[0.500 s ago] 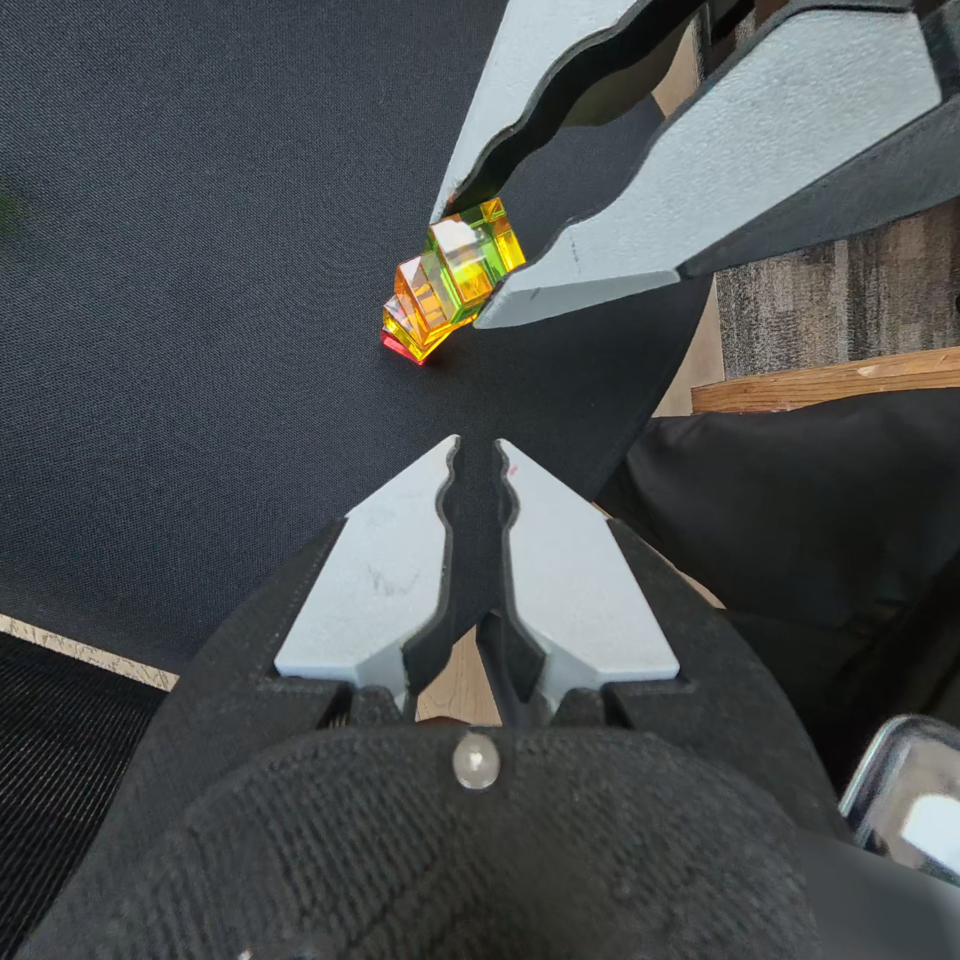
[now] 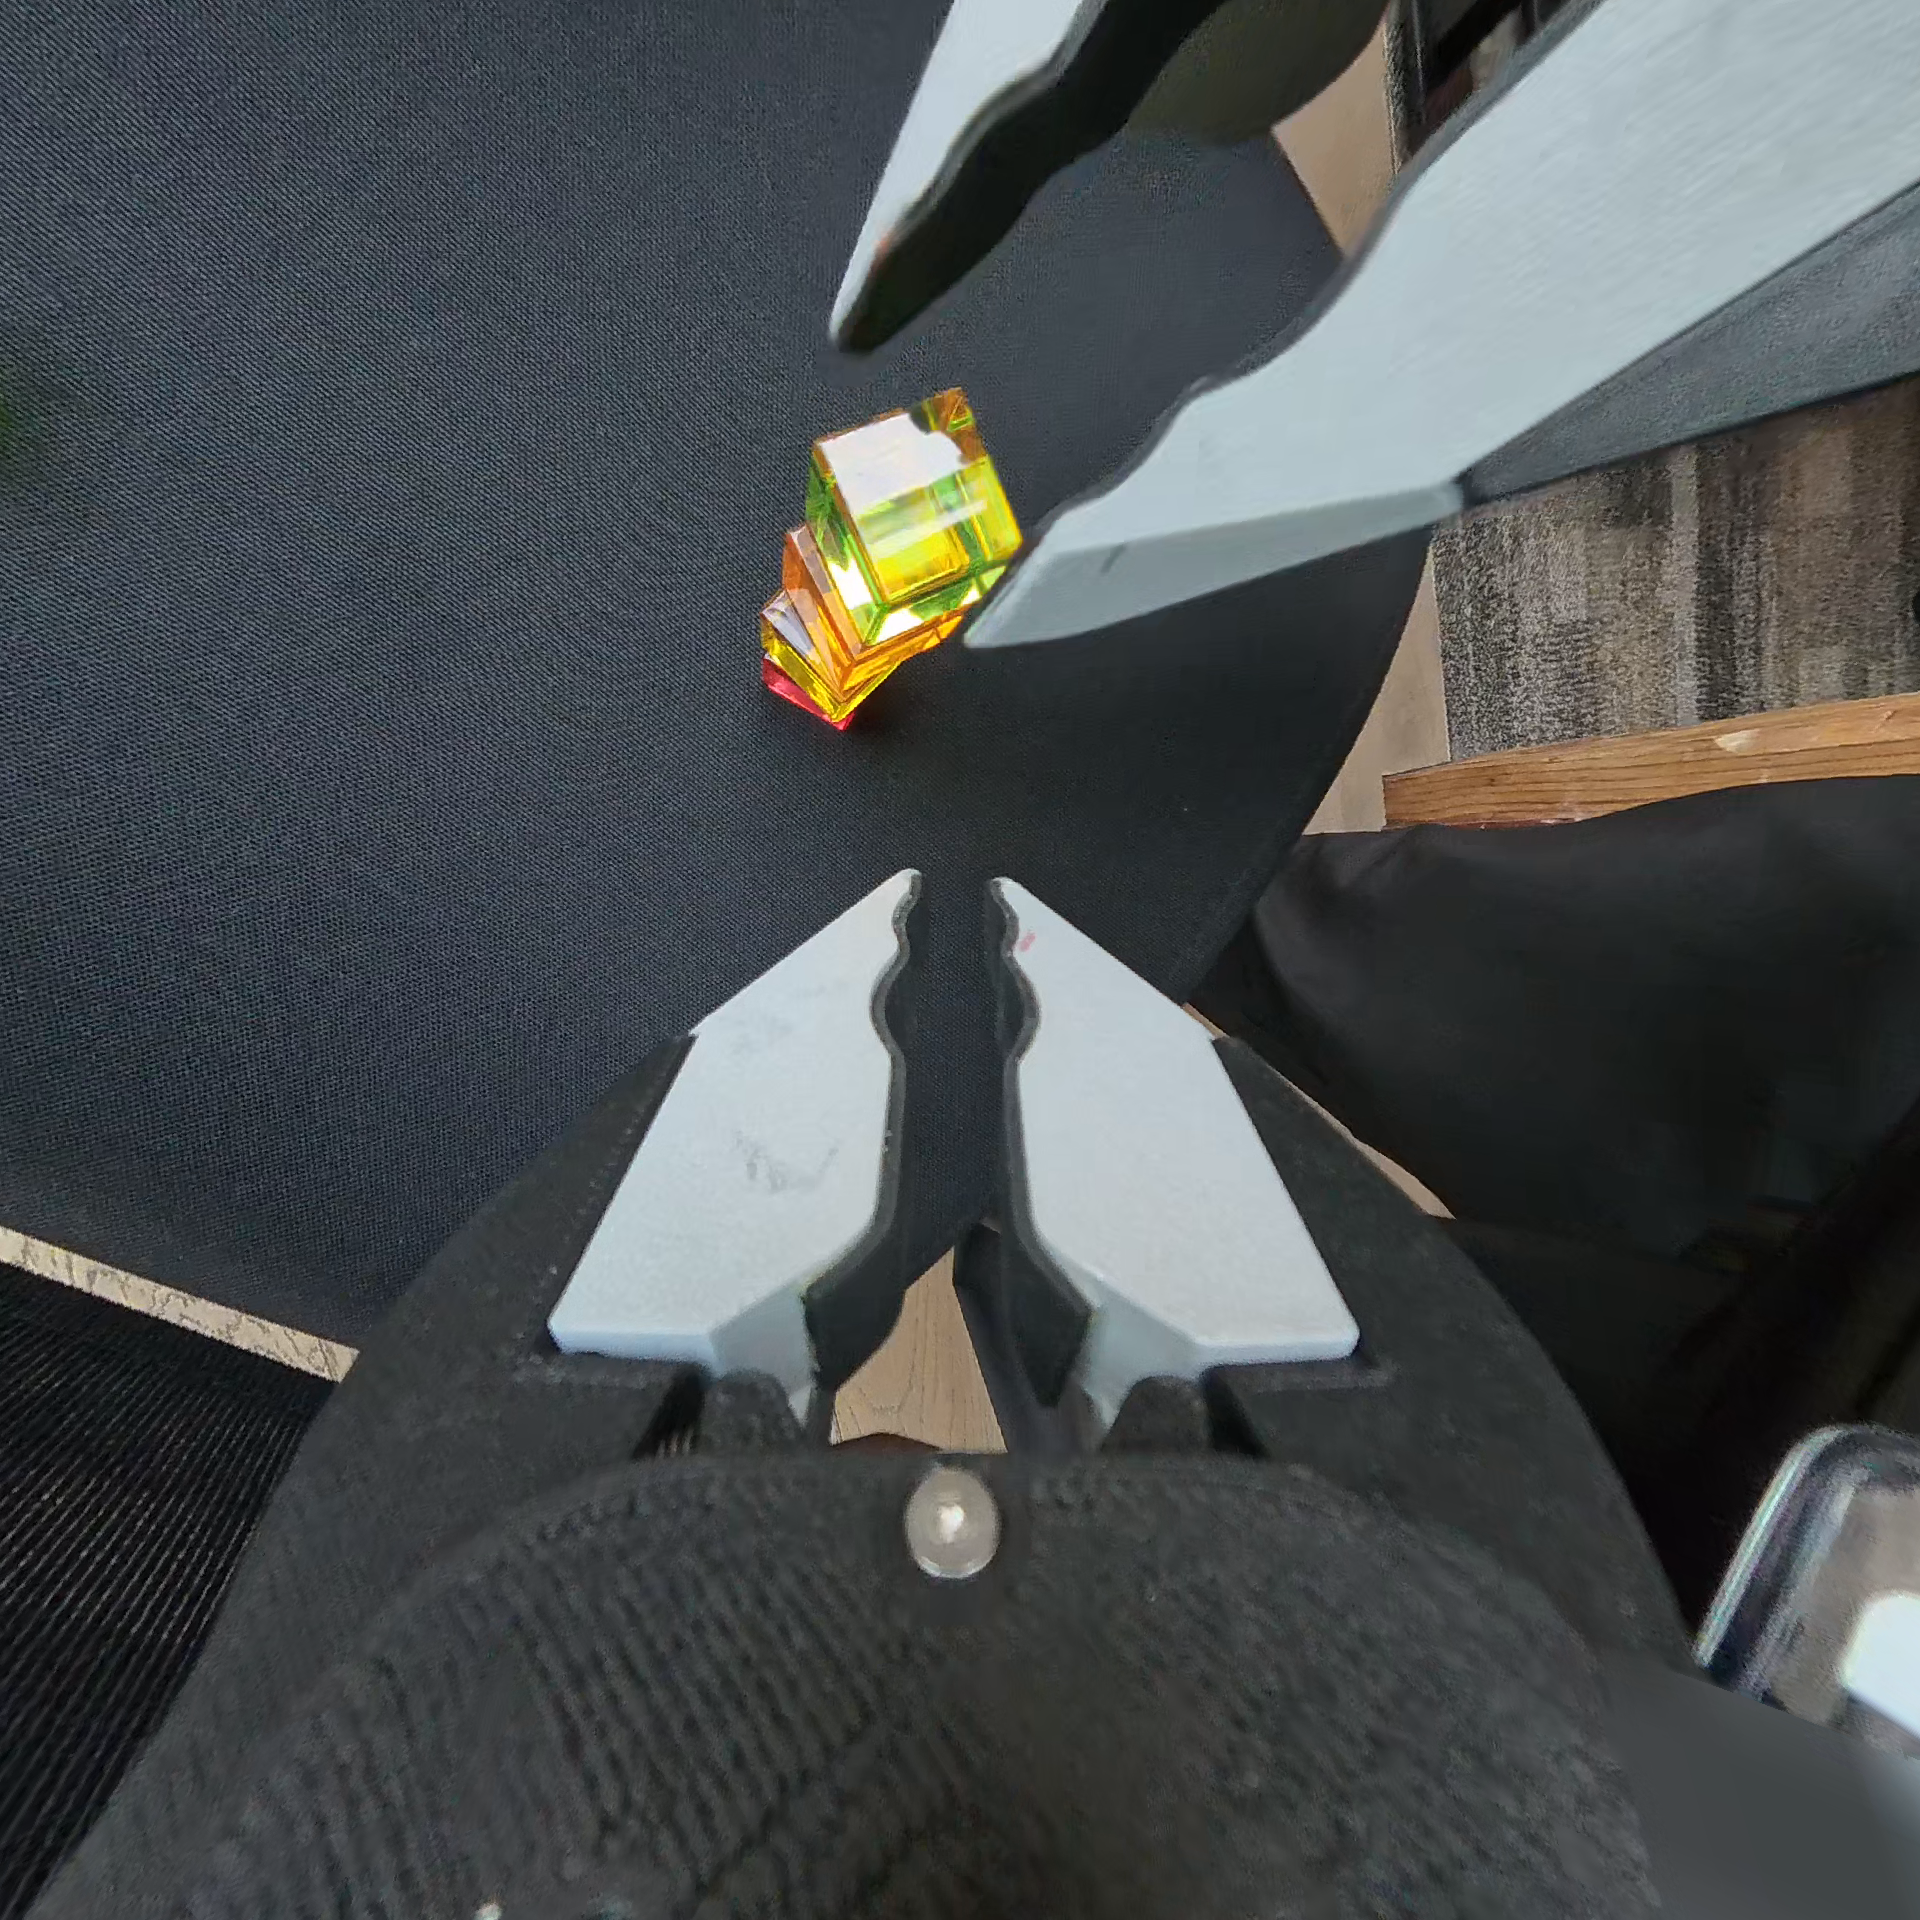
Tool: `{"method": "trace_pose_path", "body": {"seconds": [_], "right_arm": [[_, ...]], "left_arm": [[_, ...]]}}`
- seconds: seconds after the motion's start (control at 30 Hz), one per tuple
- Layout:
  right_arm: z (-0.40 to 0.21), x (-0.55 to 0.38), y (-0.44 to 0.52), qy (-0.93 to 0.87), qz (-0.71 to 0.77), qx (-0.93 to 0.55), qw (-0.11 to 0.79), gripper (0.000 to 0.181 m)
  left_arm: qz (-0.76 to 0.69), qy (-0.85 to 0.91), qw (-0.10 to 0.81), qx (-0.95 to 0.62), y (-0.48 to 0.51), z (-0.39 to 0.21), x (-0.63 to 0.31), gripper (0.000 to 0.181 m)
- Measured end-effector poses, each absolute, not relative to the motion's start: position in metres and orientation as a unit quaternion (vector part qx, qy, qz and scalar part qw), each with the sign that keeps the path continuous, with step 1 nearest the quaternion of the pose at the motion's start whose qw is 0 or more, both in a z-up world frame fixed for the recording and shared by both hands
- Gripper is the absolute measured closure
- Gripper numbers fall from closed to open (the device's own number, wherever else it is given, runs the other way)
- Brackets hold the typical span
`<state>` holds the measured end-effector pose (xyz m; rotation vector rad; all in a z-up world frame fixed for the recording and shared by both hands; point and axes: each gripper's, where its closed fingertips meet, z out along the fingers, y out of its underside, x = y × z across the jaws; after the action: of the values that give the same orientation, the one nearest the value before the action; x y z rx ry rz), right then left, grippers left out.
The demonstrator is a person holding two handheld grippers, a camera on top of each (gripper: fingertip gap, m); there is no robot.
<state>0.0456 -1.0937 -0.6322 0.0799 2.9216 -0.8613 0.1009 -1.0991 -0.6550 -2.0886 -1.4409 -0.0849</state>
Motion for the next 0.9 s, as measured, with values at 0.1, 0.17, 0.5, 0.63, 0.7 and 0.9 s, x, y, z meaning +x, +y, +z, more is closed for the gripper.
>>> {"method": "trace_pose_path", "body": {"seconds": [0.1,0.17,0.5,0.63,0.7,0.9], "right_arm": [[-0.615,0.046,-1.086,0.953,-0.299,0.028,0.042,0.153],[-0.614,0.057,-1.077,0.955,-0.291,0.013,0.059,0.168],[-0.681,0.103,-1.075,0.968,-0.218,-0.079,0.092,0.181],[-0.696,0.078,-1.089,0.973,-0.213,-0.060,0.071,0.181],[-0.700,0.064,-1.093,0.974,-0.209,-0.041,0.072,0.181],[-0.692,0.054,-1.081,0.975,-0.206,-0.007,0.088,0.181]], "left_arm": [[-0.031,-0.543,0.298,-0.784,-1.099,-0.655,0.101,0.171],[-0.029,-0.545,0.297,-0.784,-1.100,-0.655,0.100,0.173],[0.020,-0.583,0.302,-0.754,-1.116,-0.642,0.090,0.181],[0.023,-0.593,0.309,-0.743,-1.115,-0.634,0.092,0.181],[0.021,-0.589,0.304,-0.749,-1.113,-0.634,0.095,0.181],[0.010,-0.585,0.300,-0.753,-1.111,-0.637,0.098,0.181]]}}
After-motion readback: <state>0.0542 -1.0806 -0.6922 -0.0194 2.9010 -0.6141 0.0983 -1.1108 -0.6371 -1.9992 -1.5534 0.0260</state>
